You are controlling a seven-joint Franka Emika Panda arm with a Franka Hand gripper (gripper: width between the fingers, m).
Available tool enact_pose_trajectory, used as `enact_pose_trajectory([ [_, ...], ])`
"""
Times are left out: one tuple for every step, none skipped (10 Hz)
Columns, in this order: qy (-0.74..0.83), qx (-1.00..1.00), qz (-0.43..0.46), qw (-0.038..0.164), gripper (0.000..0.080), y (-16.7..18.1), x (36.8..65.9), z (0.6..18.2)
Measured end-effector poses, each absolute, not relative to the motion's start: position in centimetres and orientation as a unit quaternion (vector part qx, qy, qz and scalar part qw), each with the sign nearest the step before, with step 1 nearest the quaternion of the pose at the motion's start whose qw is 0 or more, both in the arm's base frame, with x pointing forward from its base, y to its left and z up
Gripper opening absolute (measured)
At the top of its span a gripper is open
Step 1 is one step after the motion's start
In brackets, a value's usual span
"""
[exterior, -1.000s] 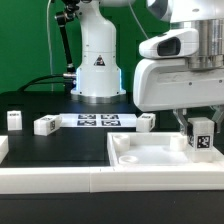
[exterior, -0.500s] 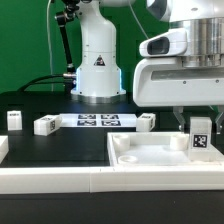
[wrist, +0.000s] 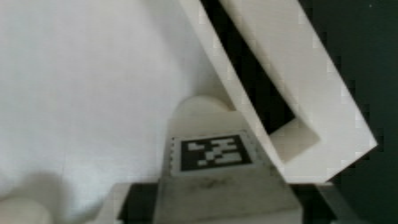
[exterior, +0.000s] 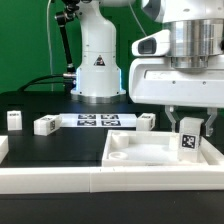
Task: Assemble square table
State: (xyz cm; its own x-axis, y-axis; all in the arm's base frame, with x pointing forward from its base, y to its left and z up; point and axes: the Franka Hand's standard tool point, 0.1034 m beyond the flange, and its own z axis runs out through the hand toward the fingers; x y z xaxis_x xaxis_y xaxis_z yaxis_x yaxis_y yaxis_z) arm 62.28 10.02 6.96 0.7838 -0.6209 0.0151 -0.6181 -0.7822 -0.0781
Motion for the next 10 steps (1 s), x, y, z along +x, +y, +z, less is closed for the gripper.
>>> enact_pose_trajectory([
  [0.334, -0.942, -0.020, 0.033, 0.0300, 9.9, 62.3, 7.0],
  [0.335, -0.941, -0.020, 0.032, 0.0301, 9.8, 62.3, 7.0],
  [0.335, -0.942, -0.020, 0.032, 0.0301, 9.8, 62.3, 6.9],
  [0.321, -0.946, -0.021, 0.031, 0.0454, 9.9, 62.3, 7.0],
  [0.295, -0.955, -0.022, 0.031, 0.0601, 10.2, 62.2, 7.6],
  [0.271, -0.962, -0.023, 0.032, 0.0635, 10.4, 62.2, 8.1],
  [0.250, -0.967, -0.025, 0.033, 0.0635, 10.4, 62.1, 8.4],
  [0.233, -0.972, -0.024, 0.033, 0.0647, 10.2, 61.4, 9.1],
  [0.231, -0.972, -0.022, 0.033, 0.0647, 10.0, 60.2, 9.5],
  [0.231, -0.972, -0.021, 0.033, 0.0648, 10.0, 60.2, 9.3],
])
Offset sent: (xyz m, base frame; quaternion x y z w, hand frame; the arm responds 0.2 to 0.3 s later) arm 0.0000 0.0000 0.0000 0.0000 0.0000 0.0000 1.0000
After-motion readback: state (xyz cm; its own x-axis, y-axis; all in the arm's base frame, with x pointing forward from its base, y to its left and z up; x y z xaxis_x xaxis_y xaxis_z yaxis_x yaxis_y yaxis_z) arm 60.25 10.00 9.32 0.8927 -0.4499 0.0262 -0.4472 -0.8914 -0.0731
